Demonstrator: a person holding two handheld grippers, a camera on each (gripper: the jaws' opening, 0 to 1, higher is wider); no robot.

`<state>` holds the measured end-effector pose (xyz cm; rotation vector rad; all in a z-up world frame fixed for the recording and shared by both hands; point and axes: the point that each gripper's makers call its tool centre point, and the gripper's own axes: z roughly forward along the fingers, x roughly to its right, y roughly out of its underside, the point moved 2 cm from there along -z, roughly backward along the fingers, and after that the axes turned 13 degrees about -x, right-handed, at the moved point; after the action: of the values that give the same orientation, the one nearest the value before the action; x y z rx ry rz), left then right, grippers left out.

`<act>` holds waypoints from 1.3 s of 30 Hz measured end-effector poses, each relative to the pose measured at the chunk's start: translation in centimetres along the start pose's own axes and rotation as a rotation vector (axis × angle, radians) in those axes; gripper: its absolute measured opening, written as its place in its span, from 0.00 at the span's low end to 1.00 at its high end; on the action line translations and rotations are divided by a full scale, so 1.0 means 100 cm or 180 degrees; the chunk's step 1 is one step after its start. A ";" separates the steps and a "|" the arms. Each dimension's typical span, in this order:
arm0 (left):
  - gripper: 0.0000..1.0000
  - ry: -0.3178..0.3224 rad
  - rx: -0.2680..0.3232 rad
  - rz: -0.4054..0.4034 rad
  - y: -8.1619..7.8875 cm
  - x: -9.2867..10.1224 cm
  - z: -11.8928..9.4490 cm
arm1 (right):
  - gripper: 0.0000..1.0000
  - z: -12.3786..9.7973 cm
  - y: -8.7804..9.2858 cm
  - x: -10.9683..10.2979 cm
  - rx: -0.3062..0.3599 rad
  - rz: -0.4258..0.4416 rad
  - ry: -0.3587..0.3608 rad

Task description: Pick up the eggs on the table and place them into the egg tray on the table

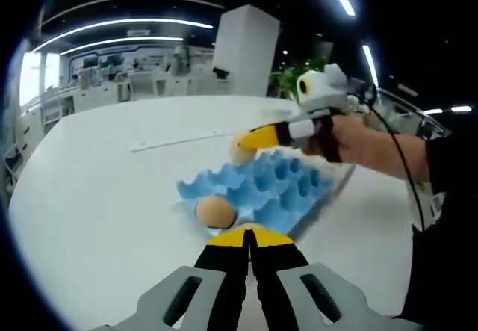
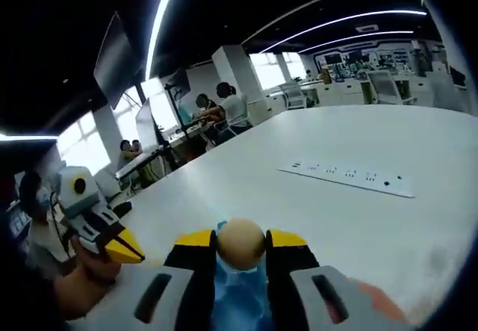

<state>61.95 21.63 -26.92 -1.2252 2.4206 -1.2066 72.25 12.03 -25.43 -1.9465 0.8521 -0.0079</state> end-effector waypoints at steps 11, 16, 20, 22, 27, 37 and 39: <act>0.01 0.0003 -0.0001 -0.0003 0.001 0.002 -0.001 | 0.27 0.027 -0.007 -0.016 -0.0034 -0.0025 -0.0072; 0.01 0.0003 -0.0002 -0.0012 0.002 0.002 -0.002 | 0.27 0.037 -0.009 -0.024 -0.0050 -0.0037 -0.0111; 0.01 0.0001 -0.0003 -0.0016 0.001 0.001 -0.002 | 0.27 0.046 -0.007 -0.029 -0.0105 -0.0087 -0.0106; 0.01 -0.0002 -0.0009 -0.0008 0.002 0.001 -0.001 | 0.27 0.050 -0.005 -0.032 -0.0124 -0.0105 -0.0106; 0.01 -0.0007 -0.0018 0.0002 0.002 0.001 0.000 | 0.27 0.058 0.000 -0.036 -0.0196 -0.0241 -0.0052; 0.01 -0.0009 -0.0020 -0.0003 0.001 0.001 0.001 | 0.27 0.070 0.012 -0.032 -0.0313 -0.0479 0.0081; 0.01 -0.0012 -0.0022 -0.0003 0.001 0.000 0.001 | 0.27 0.071 0.011 -0.033 -0.0306 -0.0515 0.0060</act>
<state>61.89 21.57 -27.05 -1.2298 2.4239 -1.1960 71.61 19.05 -28.93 -2.1042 0.7164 -0.0826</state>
